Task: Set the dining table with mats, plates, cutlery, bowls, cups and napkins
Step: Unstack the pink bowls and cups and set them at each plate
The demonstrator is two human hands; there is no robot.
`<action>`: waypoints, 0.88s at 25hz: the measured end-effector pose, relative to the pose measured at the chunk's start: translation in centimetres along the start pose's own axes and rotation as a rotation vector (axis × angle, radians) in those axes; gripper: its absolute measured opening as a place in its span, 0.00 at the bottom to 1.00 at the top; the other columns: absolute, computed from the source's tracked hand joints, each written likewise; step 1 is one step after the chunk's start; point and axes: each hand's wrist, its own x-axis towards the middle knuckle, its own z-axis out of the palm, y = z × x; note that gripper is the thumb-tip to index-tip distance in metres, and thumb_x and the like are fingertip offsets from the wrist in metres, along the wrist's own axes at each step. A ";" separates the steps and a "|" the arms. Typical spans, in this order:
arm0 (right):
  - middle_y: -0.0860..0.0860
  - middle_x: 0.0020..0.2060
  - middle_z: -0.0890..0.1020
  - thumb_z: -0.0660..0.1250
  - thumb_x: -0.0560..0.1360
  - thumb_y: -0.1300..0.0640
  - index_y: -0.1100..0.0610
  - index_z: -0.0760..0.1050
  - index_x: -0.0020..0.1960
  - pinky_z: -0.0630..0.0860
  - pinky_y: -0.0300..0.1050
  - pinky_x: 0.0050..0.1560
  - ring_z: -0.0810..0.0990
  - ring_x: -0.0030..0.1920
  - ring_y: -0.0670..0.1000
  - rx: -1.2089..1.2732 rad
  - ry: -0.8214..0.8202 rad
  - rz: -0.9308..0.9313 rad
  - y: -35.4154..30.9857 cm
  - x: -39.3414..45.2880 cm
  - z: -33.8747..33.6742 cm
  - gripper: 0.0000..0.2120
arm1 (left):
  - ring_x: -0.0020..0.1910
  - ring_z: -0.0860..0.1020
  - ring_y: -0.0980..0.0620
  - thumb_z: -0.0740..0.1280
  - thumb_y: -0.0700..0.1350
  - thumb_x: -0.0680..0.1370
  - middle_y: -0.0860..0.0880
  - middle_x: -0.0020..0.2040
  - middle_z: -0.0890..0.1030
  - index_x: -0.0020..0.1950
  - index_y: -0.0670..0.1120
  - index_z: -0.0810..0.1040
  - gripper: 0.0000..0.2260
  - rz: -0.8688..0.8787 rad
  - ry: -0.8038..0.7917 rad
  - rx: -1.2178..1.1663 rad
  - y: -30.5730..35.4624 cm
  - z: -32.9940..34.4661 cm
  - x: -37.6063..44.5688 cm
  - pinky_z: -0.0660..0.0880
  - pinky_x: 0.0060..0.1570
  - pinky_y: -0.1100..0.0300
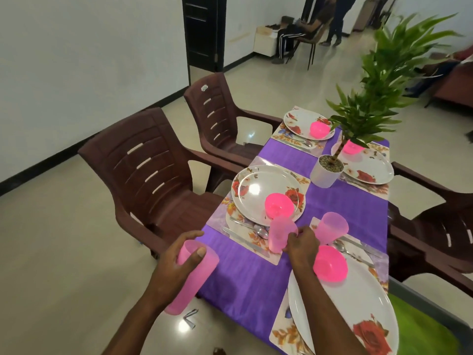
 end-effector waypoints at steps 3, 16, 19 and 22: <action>0.60 0.42 0.82 0.67 0.77 0.63 0.63 0.76 0.49 0.64 0.38 0.30 0.78 0.37 0.57 -0.025 0.016 0.020 0.9 0.6 1.5 0.03 | 0.58 0.79 0.57 0.65 0.73 0.69 0.60 0.61 0.81 0.64 0.60 0.78 0.28 -0.013 0.019 -0.008 -0.4 -0.8 0.8 0.75 0.48 0.67; 0.52 0.47 0.80 0.66 0.80 0.56 0.57 0.78 0.53 0.71 0.44 0.44 0.79 0.47 0.53 0.116 0.046 -0.178 -12.1 -10.2 5.3 0.05 | 0.63 0.78 0.53 0.65 0.65 0.75 0.57 0.64 0.80 0.66 0.53 0.78 0.24 0.073 0.021 -0.155 -3.0 -9.4 5.5 0.76 0.64 0.45; 0.48 0.32 0.81 0.67 0.81 0.52 0.57 0.81 0.44 0.73 0.42 0.32 0.79 0.32 0.48 0.347 -0.538 -0.136 -21.3 -17.7 12.1 0.11 | 0.63 0.78 0.53 0.66 0.63 0.76 0.57 0.65 0.79 0.67 0.55 0.76 0.23 0.100 -0.033 -0.149 -4.3 -15.5 7.4 0.76 0.64 0.43; 0.55 0.33 0.81 0.69 0.80 0.57 0.63 0.80 0.47 0.75 0.45 0.28 0.78 0.30 0.52 0.444 -0.797 -0.066 -28.8 -23.4 17.5 0.08 | 0.61 0.80 0.54 0.67 0.69 0.74 0.58 0.64 0.79 0.69 0.60 0.74 0.26 0.095 -0.035 -0.089 -6.3 -24.0 8.7 0.79 0.59 0.44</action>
